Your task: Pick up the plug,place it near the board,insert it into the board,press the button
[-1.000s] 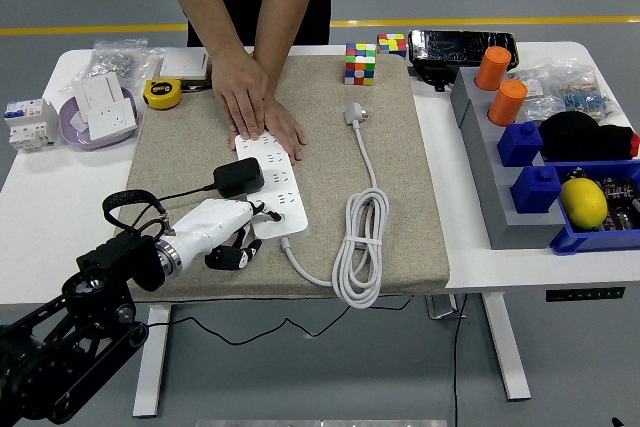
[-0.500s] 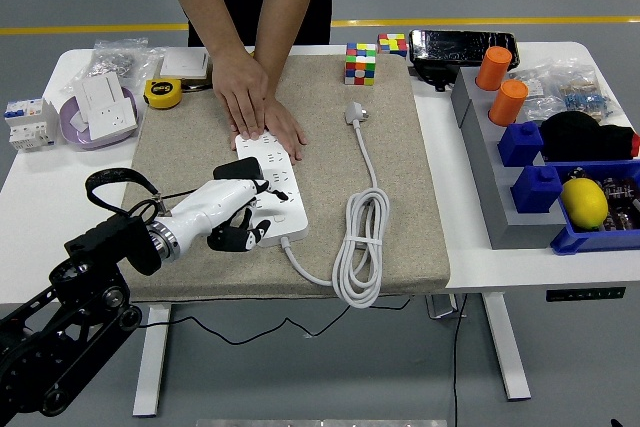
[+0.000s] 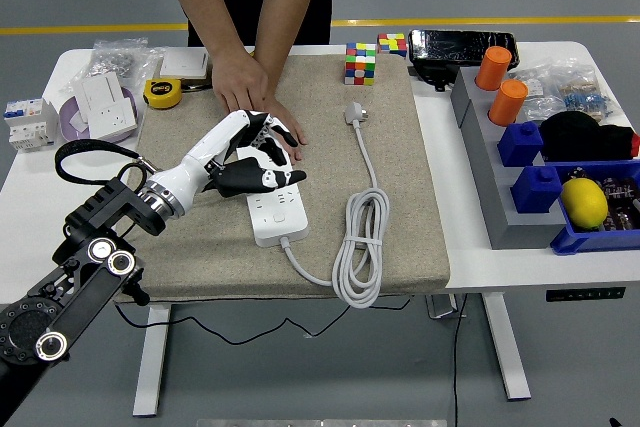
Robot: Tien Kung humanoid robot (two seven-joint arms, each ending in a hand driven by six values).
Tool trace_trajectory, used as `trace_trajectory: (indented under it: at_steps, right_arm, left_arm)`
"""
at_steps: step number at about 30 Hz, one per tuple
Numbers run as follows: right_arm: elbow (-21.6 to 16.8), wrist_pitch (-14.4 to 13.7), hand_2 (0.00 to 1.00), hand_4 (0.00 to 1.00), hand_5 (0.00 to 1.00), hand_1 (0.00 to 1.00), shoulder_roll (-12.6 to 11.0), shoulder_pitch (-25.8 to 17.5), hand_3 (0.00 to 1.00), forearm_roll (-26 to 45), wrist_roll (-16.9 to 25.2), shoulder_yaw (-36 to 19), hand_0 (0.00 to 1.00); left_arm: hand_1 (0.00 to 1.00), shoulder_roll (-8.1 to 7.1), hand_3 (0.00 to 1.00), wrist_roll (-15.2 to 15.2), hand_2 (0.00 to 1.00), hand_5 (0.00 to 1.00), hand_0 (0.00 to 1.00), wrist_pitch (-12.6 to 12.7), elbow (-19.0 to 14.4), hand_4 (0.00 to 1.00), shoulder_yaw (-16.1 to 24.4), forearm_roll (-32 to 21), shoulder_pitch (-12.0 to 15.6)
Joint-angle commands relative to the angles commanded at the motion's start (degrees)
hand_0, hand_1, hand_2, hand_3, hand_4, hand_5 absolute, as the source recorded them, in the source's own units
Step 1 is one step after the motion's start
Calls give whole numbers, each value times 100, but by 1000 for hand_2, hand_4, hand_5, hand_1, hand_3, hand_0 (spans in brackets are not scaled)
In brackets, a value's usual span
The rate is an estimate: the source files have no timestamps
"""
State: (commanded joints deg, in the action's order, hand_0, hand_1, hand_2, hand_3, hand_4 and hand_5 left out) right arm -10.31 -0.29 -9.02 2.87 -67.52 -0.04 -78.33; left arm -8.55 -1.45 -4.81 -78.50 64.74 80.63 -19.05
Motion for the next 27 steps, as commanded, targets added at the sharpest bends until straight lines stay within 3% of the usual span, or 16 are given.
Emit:
trace_trajectory:
  at_steps: [3,4,7,11,18,24,27]
  right_arm:
    - [0,-2,775,998,998,794,2,10,820,-1,-3,-7,863]
    - [0,-1,776,998,998,794,1,11,819,4,-2,1,863]
    - [0,-2,776,998,998,794,3,12,819,-3,-6,-10,863]
    - [0,-1,776,998,998,794,5,23,818,14,2,7,862]
    - [0,1,776,998,998,794,1,19,819,6,-6,8,862]
    - [0,1,776,998,998,794,-14,25,819,2,-8,29,862]
    - [0,1,776,998,998,794,-19,23,819,8,-10,42,862]
  left_arm:
    - [949,71,892,-10,935,387,894,82,257,998,64,-695,-113]
    - [998,80,998,-9,998,421,998,109,350,998,81,-918,-151]
    - [998,95,998,-6,998,421,998,169,688,998,121,-1364,-298]
    - [998,124,988,-33,998,407,998,268,1216,998,178,-755,-463]
    - [998,162,941,-109,998,386,998,381,1919,998,254,868,-615]
    - [998,178,912,-136,973,380,998,426,2187,998,236,2110,-675]
    - [998,188,912,-153,973,380,998,461,2266,998,174,2418,-685]
